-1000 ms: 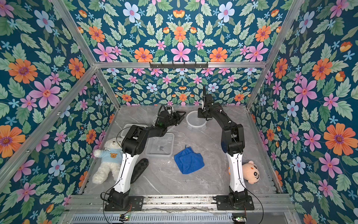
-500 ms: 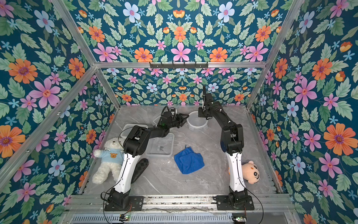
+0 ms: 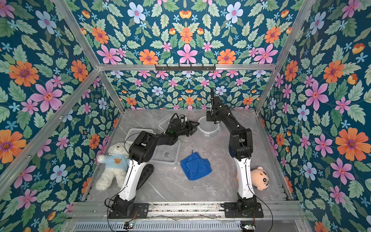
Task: Wipe the insides of the lunch boxes
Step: Open the fastener of the lunch box.
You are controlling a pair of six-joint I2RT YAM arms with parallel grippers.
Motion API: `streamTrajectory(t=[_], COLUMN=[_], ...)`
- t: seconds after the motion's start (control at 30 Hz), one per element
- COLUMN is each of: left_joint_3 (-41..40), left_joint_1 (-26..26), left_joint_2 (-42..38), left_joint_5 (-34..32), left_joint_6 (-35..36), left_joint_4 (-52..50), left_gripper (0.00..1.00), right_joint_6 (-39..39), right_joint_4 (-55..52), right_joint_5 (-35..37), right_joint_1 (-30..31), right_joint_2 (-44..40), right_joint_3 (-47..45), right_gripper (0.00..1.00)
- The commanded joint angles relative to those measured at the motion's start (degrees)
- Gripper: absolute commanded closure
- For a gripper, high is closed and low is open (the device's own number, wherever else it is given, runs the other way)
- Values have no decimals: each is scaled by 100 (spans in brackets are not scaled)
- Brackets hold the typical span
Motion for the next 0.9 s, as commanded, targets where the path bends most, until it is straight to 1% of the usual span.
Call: streamTrajectory(t=[0.0,0.13,0.2,0.3,0.43,0.57,0.67,0.8,0.87], left_joint_3=[-154,-253,-196,-46,35,13,-2,37,13], left_joint_1=[29,31,29,5,-11,-33,-38,-40,-48], left_joint_2=[-218,-342,-285,-110,118,142,142,167,169], left_joint_5=[24,-21,-29,-21,42,64,41,38,36], left_joint_6=[60,176,139,64,-211,-209,-245,-321,-365], left_joint_4=[194,142,185,213,544,516,632,727,790], left_gripper=[43,42,43,45,46,48,54,69,74], right_joint_6=[-33,72,125,167,219,250,245,266,268], right_joint_4=[-854,-471,-390,-379,-323,-319,-344,-320,-313], right_joint_5=[5,-181,-233,-331,-463,-450,-420,-384,-350], right_joint_1=[18,14,29,50,65,76,80,80,76], right_joint_2=[-324,-984,-1089,-1001,-827,-710,-664,-655,-650], right_joint_3=[-521,-1317,-1507,-1577,-1592,-1577,-1586,-1696,-1741], right_gripper=[100,100,100,100,100,100,100,100,100])
